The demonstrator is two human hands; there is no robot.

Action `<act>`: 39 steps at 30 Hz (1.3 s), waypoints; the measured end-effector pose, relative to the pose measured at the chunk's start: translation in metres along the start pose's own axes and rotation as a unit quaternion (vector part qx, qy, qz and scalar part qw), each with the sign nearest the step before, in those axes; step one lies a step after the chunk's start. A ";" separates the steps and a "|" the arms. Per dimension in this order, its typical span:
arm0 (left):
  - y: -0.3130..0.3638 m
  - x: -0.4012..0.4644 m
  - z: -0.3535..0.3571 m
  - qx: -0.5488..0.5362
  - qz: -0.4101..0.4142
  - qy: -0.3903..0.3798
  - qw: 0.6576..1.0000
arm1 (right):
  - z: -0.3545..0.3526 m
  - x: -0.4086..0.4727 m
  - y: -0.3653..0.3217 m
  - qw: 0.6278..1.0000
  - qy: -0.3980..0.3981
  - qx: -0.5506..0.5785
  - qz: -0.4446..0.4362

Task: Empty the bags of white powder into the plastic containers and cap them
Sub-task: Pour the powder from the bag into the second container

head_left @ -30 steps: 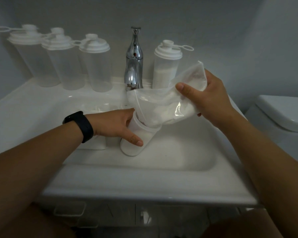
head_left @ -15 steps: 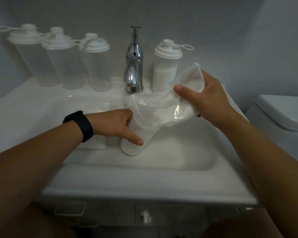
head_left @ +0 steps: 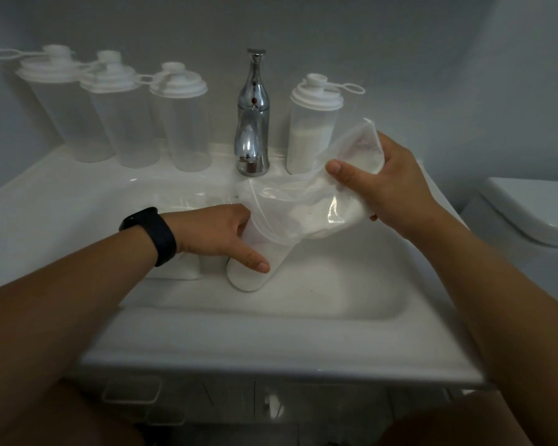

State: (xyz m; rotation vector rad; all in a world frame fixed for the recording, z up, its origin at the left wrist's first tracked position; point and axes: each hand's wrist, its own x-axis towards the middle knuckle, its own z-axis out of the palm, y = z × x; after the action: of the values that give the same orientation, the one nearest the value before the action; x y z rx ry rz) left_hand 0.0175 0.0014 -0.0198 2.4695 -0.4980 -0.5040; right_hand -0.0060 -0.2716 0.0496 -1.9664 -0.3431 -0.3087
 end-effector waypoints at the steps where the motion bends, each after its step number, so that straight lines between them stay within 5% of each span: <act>1: 0.000 0.001 0.000 -0.001 0.002 0.001 1.000 | -0.001 0.000 0.001 1.000 0.003 0.001 -0.001; 39: 0.008 -0.001 0.000 -0.023 0.004 -0.012 1.000 | -0.001 0.002 0.004 0.999 0.000 0.008 -0.032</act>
State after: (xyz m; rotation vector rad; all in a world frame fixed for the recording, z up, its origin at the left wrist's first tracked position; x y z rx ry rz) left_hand 0.0145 -0.0040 -0.0151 2.4201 -0.4996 -0.5374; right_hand -0.0024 -0.2741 0.0472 -1.9431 -0.4086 -0.3465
